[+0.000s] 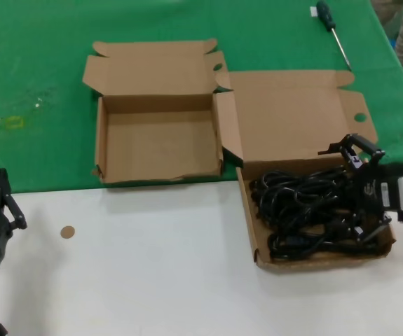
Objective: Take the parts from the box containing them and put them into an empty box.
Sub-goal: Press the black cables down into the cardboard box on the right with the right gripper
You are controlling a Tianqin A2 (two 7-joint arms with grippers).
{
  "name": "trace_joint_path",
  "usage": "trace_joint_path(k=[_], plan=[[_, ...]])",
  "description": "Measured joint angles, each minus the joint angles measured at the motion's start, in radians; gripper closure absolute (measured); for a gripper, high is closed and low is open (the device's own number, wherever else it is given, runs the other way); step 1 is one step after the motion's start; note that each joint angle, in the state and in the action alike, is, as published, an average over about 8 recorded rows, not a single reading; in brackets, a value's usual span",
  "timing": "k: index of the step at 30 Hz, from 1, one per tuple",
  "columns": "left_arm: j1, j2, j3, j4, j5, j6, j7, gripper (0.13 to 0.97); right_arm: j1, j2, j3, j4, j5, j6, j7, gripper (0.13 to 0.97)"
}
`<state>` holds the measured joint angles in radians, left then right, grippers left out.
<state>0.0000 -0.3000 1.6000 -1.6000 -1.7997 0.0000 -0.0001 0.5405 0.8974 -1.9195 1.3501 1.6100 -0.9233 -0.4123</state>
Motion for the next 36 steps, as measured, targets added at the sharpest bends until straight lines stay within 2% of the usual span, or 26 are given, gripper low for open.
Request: trace_joint_path(k=[7,16,24,27,35,36], plan=[[0.000,0.000,0.000,0.000,0.000,0.000,0.000,0.945,0.043,-0.039,-0.026,-0.056,-0.043,-0.008,-0.019,0.158],[0.000,0.000,0.000,0.000,0.000,0.000,0.000,0.945,0.067,-0.068,-0.048,-0.085,-0.083,-0.009,-0.017,0.261],[0.000,0.000,0.000,0.000,0.000,0.000,0.000,0.945,0.077,-0.077,-0.063,-0.091,-0.114,-0.011,-0.021,0.434],[0.000,0.000,0.000,0.000,0.000,0.000,0.000,0.945,0.078,-0.077,-0.067,-0.088,-0.122,-0.014,-0.022,0.434],[0.000,0.000,0.000,0.000,0.000,0.000,0.000,0.945,0.075,-0.067,-0.070,-0.067,-0.135,-0.024,-0.008,0.658],[0.000,0.000,0.000,0.000,0.000,0.000,0.000,0.945,0.074,-0.064,-0.069,-0.062,-0.135,-0.026,-0.006,0.658]])
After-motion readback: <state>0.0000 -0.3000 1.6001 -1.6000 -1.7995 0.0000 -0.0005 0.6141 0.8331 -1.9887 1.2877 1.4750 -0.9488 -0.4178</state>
